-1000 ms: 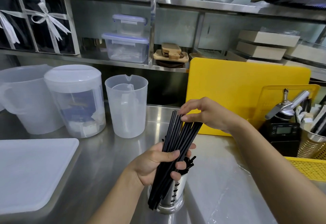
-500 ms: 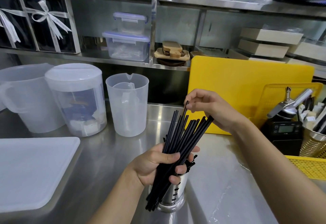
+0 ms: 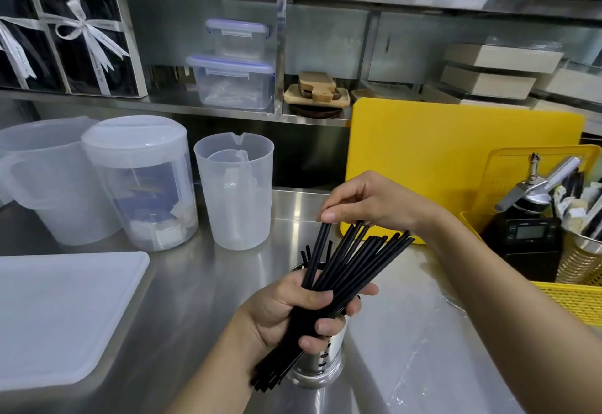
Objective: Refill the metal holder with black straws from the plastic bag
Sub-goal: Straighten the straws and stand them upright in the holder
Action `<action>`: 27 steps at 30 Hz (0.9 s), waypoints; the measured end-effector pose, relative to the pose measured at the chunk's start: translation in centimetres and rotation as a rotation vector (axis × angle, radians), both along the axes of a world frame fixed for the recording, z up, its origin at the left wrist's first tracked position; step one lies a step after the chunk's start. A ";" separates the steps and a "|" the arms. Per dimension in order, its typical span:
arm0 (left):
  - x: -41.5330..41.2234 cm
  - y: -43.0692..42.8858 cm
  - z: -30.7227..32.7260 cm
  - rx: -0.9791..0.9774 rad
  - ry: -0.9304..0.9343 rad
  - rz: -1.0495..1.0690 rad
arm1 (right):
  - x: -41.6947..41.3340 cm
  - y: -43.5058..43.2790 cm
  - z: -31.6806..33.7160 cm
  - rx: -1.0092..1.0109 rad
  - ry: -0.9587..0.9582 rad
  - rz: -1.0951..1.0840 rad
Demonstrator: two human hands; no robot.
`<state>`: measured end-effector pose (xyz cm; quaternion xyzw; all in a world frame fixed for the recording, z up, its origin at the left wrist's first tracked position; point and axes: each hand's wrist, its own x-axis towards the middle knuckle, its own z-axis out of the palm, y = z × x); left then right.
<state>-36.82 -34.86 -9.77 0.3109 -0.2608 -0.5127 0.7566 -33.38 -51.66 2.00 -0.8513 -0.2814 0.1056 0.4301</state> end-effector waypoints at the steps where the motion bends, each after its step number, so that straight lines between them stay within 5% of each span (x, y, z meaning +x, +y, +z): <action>1: 0.0 0.0 0.0 -0.006 0.002 -0.006 | 0.0 0.0 -0.1 0.011 -0.006 -0.003; 10: 0.2 0.3 -0.2 -0.017 0.012 -0.031 | 0.6 -2.0 0.5 0.132 -0.028 -0.140; 27: 0.4 0.3 -0.2 0.002 0.032 -0.017 | 1.1 -1.5 -1.0 0.022 0.108 -0.018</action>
